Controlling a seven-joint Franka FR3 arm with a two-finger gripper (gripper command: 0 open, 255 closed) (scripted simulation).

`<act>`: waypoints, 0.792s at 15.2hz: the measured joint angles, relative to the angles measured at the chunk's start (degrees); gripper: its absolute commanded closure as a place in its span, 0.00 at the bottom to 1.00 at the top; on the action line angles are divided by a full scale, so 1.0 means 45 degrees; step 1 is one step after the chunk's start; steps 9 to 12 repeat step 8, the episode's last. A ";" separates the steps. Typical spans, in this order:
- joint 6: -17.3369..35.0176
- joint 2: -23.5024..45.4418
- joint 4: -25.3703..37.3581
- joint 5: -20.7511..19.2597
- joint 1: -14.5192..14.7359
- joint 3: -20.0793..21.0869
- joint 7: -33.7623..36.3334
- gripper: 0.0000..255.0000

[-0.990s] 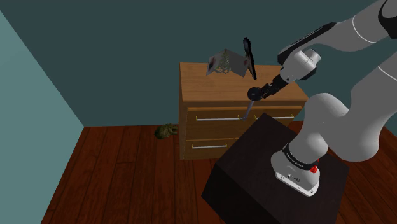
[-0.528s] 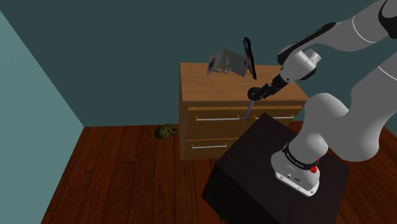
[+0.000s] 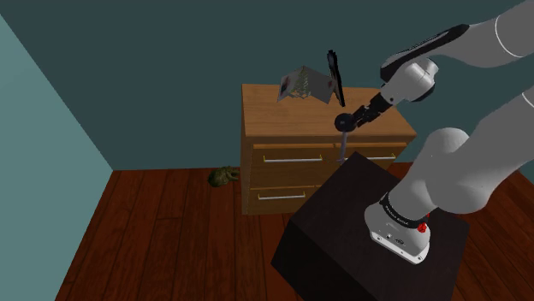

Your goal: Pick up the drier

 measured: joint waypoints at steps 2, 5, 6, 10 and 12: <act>-0.0198 -0.0562 -0.0030 -0.0896 -0.0937 0.0842 0.0780 1.00; -0.0581 -0.1216 -0.0013 -0.1861 -0.1945 0.1754 0.1655 1.00; -0.0729 -0.1446 -0.0016 -0.2171 -0.2276 0.2052 0.1939 1.00; -0.0983 -0.1753 0.0031 -0.2562 -0.2691 0.2461 0.2344 1.00; -0.0983 -0.1753 0.0031 -0.2562 -0.2691 0.2461 0.2344 1.00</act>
